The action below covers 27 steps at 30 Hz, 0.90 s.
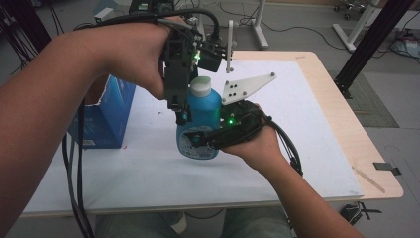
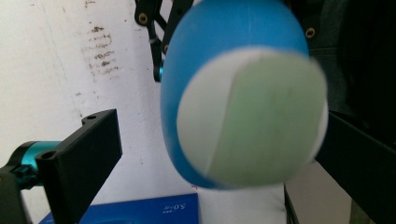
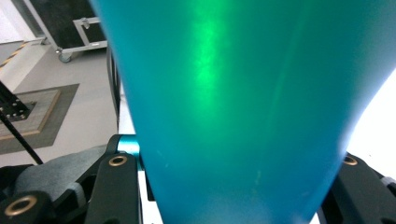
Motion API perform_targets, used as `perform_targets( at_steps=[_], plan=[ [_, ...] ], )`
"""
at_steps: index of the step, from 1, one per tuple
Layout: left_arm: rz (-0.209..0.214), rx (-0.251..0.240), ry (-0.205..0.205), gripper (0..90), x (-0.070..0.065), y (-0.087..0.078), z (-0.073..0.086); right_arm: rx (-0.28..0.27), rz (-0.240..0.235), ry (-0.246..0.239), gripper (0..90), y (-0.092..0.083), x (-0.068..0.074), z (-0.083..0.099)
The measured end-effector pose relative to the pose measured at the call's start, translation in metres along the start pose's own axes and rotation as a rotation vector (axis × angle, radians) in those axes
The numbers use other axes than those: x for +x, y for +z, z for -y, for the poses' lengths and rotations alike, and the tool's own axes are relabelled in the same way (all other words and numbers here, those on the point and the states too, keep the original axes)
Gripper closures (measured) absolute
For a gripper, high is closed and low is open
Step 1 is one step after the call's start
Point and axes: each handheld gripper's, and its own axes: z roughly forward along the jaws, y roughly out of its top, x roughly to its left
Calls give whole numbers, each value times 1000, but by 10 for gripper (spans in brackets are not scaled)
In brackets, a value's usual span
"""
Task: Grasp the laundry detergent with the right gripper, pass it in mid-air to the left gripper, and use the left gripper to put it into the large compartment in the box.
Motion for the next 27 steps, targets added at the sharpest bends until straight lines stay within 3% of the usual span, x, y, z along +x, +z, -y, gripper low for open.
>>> perform_targets(
  at_steps=[9,17,27],
  plan=[
    [1,11,-1,18,-1,1,-2,2,-27,-2,461,7,0,-10],
    [5,33,-13,19,0,4,-2,4,-21,-8,462,9,-1,-11],
    [12,43,-21,106,2,7,-3,2,-21,-4,461,9,-1,-11]
  ],
)
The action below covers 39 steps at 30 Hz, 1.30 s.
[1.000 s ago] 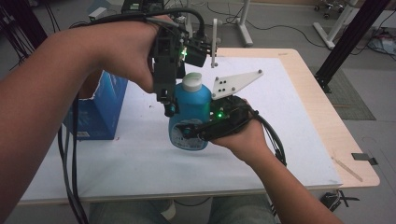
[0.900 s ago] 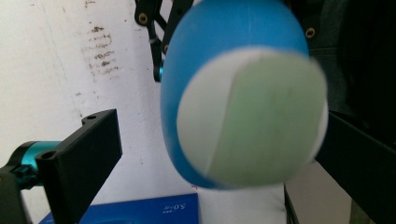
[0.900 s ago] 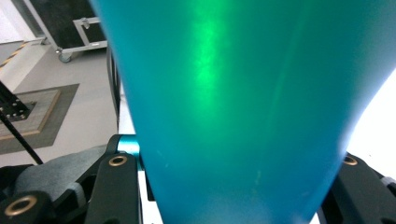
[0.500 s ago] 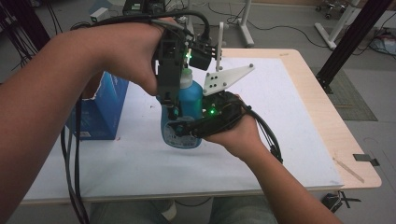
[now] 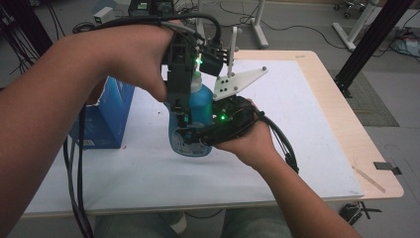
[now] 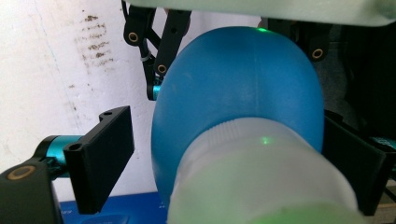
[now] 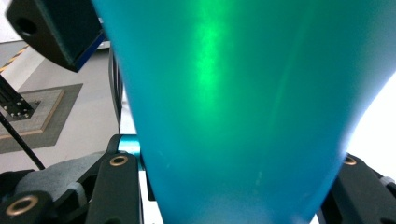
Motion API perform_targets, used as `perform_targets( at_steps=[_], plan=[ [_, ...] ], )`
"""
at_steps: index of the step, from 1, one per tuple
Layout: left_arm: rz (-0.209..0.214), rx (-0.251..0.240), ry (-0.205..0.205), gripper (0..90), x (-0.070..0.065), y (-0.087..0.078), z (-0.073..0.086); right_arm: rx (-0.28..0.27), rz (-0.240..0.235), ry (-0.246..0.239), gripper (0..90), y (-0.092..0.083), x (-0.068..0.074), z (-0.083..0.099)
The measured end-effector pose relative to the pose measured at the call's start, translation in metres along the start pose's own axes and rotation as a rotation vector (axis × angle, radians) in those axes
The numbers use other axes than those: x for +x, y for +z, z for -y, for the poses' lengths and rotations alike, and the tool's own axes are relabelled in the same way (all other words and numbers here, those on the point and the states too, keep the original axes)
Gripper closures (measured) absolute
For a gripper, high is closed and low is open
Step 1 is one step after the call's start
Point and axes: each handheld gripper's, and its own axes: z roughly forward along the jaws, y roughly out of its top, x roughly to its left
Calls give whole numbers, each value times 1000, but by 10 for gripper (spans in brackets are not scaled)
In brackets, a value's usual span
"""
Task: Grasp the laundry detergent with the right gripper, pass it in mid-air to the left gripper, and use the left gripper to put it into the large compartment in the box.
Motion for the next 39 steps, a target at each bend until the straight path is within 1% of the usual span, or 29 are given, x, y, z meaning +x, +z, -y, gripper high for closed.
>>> perform_targets(
  at_steps=[2,3,8,10,12,14,16,18,22,24,27,29,30,35,39],
  plan=[
    [9,2,-3,126,0,0,0,-1,0,4,462,0,0,0],
    [8,4,-2,129,0,0,0,-1,3,-2,462,0,0,0],
    [1,1,4,134,0,0,-2,-2,5,1,462,-1,-1,0],
    [6,3,7,162,-1,0,-2,-1,6,1,462,0,-1,0],
    [0,8,10,164,-1,0,-2,-3,6,1,463,0,-1,0],
    [2,11,8,189,-1,0,-2,-4,4,1,463,1,-1,0],
    [3,12,7,189,-1,0,-2,-6,5,-2,463,1,-1,0],
    [4,15,8,223,-1,0,-2,-6,4,-2,463,1,-1,-1],
    [-1,18,12,228,-1,-1,-2,-6,5,-5,463,1,-2,-1],
    [-1,17,8,231,-1,0,-2,-5,5,-4,463,1,-2,-1],
    [2,23,6,261,-1,-1,-3,-3,6,-5,463,1,-2,-1],
    [2,27,9,267,-1,0,-3,-3,4,-3,463,2,-2,-1],
    [2,30,12,296,-1,0,-4,-4,4,-5,463,1,-2,-1],
    [0,37,7,300,0,1,-5,-4,4,-1,463,1,-2,-1],
    [9,37,2,346,0,2,-5,-2,4,-1,463,1,-2,-1]
  ],
)
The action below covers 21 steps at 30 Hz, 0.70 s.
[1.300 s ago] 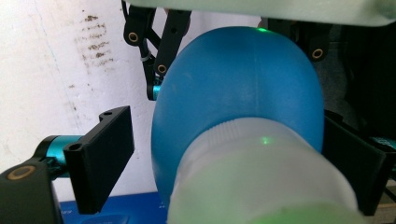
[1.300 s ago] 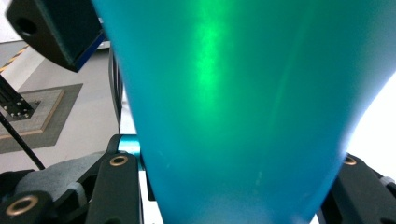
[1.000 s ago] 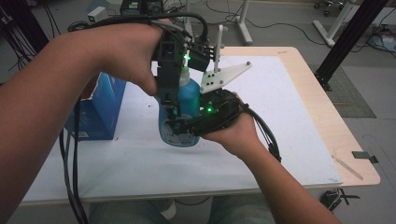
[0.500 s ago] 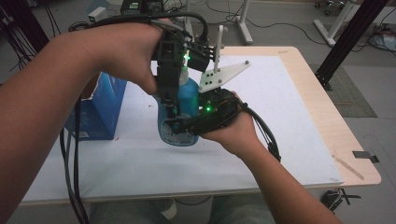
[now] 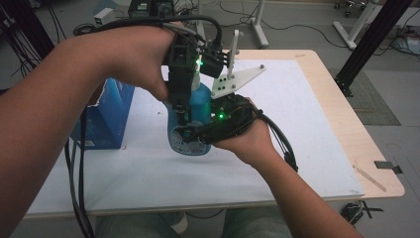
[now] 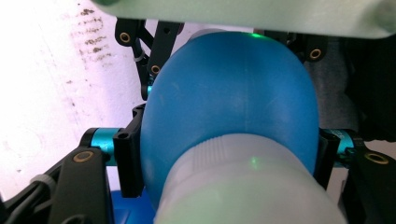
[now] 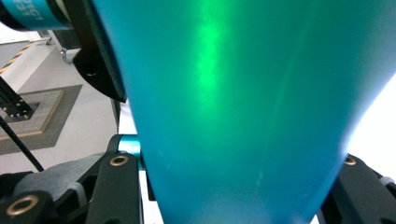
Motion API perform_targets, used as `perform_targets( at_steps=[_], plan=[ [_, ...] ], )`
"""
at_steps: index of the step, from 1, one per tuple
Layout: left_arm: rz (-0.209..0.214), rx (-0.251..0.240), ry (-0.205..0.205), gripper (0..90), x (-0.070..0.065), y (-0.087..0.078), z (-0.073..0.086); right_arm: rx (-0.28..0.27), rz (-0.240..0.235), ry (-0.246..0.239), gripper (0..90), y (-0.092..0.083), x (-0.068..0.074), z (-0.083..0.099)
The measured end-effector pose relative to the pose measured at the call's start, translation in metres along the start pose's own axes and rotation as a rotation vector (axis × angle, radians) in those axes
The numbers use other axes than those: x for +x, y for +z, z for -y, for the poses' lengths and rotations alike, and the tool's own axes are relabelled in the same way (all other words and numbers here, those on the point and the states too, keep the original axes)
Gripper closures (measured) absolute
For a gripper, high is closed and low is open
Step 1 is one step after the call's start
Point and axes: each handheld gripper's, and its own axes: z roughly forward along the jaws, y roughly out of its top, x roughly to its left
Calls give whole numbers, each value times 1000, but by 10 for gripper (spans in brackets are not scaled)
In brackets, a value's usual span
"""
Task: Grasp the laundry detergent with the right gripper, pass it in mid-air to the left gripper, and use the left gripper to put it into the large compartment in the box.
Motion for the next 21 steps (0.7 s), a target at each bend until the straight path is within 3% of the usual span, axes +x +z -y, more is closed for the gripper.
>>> perform_targets(
  at_steps=[10,17,20,21],
  plan=[
    [-16,31,-9,381,-3,0,-2,-7,-11,-6,461,2,1,0],
    [-1,46,-25,383,-5,-1,-2,-8,-30,-8,440,2,3,-1],
    [-1,37,-21,383,-7,-5,-1,9,-24,15,305,1,5,-1],
    [-6,25,-19,383,-7,-7,-1,16,-16,10,296,1,6,-1]
  ],
)
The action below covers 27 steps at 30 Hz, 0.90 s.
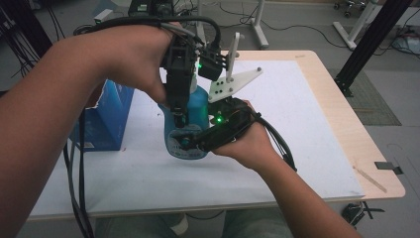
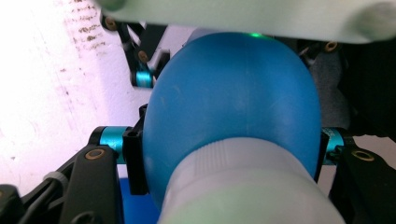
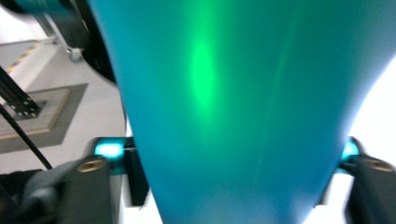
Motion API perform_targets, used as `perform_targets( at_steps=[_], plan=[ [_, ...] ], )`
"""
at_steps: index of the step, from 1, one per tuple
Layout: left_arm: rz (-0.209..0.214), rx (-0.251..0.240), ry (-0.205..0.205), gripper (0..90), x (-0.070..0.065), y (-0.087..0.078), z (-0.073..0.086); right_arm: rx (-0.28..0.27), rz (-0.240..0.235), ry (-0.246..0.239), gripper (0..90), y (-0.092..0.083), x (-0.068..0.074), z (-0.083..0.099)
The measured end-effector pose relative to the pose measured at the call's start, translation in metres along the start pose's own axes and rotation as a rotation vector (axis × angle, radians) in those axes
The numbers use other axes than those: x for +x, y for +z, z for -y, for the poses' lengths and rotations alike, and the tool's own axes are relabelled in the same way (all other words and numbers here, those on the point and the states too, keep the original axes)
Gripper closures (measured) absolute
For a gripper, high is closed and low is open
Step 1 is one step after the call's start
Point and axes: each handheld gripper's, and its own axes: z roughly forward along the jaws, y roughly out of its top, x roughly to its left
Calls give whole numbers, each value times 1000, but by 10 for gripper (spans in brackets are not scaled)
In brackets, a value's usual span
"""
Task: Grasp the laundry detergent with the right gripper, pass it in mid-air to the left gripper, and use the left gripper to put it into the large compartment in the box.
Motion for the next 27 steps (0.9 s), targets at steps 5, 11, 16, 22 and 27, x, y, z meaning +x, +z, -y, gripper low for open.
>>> perform_targets(
  at_steps=[5,11,16,22,27],
  plan=[
    [-4,-11,-13,382,-3,-8,5,26,18,-12,193,-15,0,6],
    [-5,-11,-34,382,-3,-14,10,26,75,-35,126,-44,-4,6],
    [-10,-16,-63,382,-3,-22,17,74,123,-62,16,-65,-7,2],
    [-18,-21,-123,381,-4,-37,29,157,165,-105,6,-85,-13,-9],
    [-28,-29,-171,381,-4,-52,38,311,173,-148,4,-100,-23,-22]
  ],
)
